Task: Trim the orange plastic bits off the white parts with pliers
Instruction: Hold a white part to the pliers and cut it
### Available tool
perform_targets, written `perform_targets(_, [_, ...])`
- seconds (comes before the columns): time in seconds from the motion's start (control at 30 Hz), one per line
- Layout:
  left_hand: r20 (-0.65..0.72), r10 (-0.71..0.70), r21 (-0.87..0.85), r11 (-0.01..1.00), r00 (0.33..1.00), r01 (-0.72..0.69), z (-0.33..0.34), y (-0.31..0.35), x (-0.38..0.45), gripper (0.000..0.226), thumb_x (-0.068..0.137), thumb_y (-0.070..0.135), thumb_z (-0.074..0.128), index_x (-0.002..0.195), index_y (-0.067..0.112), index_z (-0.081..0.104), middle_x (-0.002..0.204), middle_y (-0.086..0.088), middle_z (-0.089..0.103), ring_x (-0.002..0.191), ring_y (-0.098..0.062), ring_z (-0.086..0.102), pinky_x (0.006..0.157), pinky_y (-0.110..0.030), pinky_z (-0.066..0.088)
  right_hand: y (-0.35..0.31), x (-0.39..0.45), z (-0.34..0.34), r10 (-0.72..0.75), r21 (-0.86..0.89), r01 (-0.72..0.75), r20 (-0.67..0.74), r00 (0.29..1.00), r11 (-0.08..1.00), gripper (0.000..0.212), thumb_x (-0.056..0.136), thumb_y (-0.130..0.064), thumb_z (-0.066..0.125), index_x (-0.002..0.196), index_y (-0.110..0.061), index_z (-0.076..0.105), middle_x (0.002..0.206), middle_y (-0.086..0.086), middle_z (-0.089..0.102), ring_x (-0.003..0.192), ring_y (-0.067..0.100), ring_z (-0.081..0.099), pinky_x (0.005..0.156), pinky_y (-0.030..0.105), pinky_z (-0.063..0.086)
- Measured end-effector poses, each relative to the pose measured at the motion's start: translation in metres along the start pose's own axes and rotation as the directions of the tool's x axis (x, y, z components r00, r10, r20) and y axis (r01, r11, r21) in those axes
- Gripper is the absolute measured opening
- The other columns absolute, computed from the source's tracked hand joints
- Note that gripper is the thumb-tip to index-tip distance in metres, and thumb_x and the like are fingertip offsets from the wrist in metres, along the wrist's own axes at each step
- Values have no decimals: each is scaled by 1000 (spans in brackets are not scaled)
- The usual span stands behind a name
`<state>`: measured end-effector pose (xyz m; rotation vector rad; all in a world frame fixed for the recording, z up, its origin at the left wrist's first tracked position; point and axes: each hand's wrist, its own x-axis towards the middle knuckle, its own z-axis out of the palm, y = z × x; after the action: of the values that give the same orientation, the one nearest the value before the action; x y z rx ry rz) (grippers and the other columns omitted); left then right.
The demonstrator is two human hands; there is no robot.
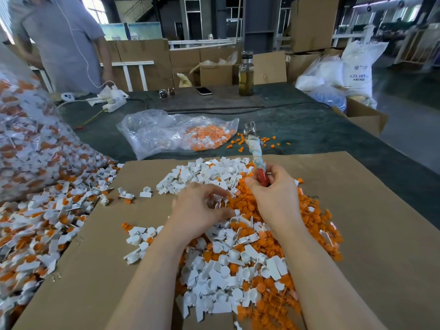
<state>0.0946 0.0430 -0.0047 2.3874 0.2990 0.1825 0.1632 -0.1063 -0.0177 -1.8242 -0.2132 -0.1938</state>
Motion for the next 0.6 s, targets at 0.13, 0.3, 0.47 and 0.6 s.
perform_targets(0.13, [-8, 27, 31, 999, 1000, -27, 2, -2, 2, 24, 75, 45, 81, 92, 50, 65, 98, 10, 53, 93, -9, 56, 96, -40, 46, 1, 0, 1, 0, -16, 0, 14, 1000, 1000, 28, 88, -22, 69, 115, -21, 61, 90, -14, 63, 76, -3, 61, 59, 11, 45])
perform_targets(0.3, [-68, 92, 108, 991, 993, -84, 5, -7, 6, 22, 78, 38, 81, 99, 41, 76, 91, 14, 55, 79, -1, 54, 64, -14, 38, 2, -1, 1, -13, -46, 14, 19, 1000, 999, 27, 88, -22, 69, 113, -21, 61, 87, -14, 63, 77, -9, 59, 55, 8, 45])
perform_targets(0.47, [-82, 95, 97, 991, 992, -87, 6, -7, 7, 14, 80, 28, 81, 92, 34, 78, 78, 18, 61, 73, 3, 57, 59, -9, 38, 0, -2, 2, -37, -73, 39, 17, 999, 997, 29, 87, -24, 70, 114, -22, 60, 91, -17, 63, 80, -6, 59, 63, 7, 43])
perform_targets(0.6, [-136, 36, -5, 999, 990, -37, 8, -9, 6, 10, 84, 26, 78, 91, 33, 76, 78, 20, 67, 75, 6, 61, 58, -4, 41, -1, -4, 2, -58, -98, 59, 19, 998, 993, 33, 87, -25, 71, 117, -23, 58, 92, -19, 61, 85, -6, 59, 67, 7, 43])
